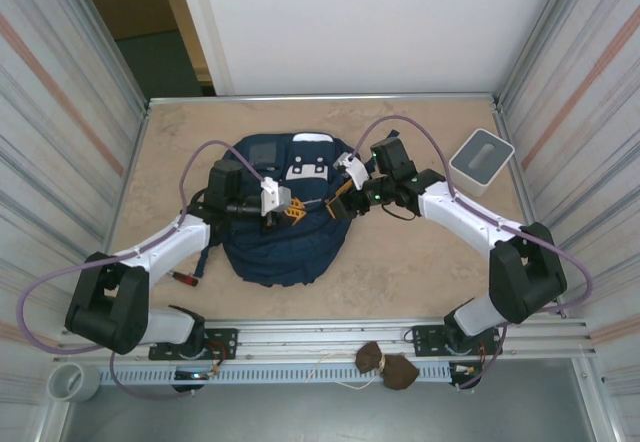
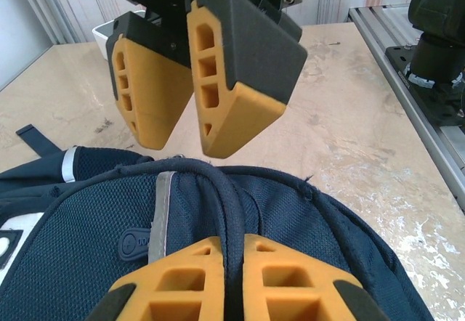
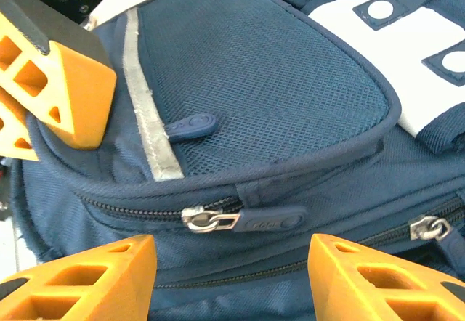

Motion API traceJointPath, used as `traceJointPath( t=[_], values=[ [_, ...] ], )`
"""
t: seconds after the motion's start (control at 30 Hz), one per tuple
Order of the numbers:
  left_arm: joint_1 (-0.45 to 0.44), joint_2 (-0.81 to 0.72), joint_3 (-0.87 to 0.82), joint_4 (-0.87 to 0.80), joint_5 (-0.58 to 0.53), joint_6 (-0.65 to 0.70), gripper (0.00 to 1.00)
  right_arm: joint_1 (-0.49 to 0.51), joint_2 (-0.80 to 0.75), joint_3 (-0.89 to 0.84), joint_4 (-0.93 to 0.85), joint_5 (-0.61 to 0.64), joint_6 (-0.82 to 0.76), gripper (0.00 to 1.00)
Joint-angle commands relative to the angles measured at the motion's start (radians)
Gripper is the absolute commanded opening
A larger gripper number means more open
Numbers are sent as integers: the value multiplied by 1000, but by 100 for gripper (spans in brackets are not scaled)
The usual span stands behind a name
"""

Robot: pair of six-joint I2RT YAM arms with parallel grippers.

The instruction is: Pack the student bag

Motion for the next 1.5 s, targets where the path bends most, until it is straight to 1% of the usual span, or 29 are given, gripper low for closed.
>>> traceJointPath(
  t=[0.0, 0.2, 0.33, 0.43, 0.57, 0.7, 0.83, 1.03, 1.13, 1.23, 1.33, 1.4, 1.47],
  values=[
    [1, -21, 43, 30, 54, 6, 7, 15, 37, 42, -19, 14, -95, 54],
    [-2, -19, 45, 30, 50, 3, 7, 23, 67, 23, 39, 0, -202, 48],
    [-2, -21, 43, 25, 47, 5, 7, 20, 62, -4, 90, -9, -256, 36],
    [-3, -22, 41, 25, 46, 5, 7, 18, 66, -6, 93, 13, -271, 29],
    [-2, -30, 39, 21, 40, 11, 7, 12, 70, -13, 99, 68, -282, 16],
    [-3, -46, 31, 20, 38, 16, 7, -1, 70, -30, 124, 131, -283, 12],
    [-2, -59, 23, 28, 48, 12, 7, -2, 81, -29, 143, 168, -271, 8],
    [-2, -73, 14, 40, 61, 6, 7, -8, 111, -31, 169, 275, -240, 5],
    [-3, -74, 9, 48, 62, 2, 7, -11, 112, -36, 181, 307, -227, 5],
    [0, -73, 10, 45, 62, 6, 7, -28, 87, -44, 164, 283, -196, 10],
    [9, -76, 2, 40, 79, 24, 7, -63, 38, -61, 126, 171, -159, 22],
    [20, -79, -8, 28, 109, 72, 12, -78, 10, -69, 96, 71, -145, 32],
    [34, -71, -10, -12, 164, 148, 17, -78, -1, -67, 72, 10, -144, 39]
  ],
)
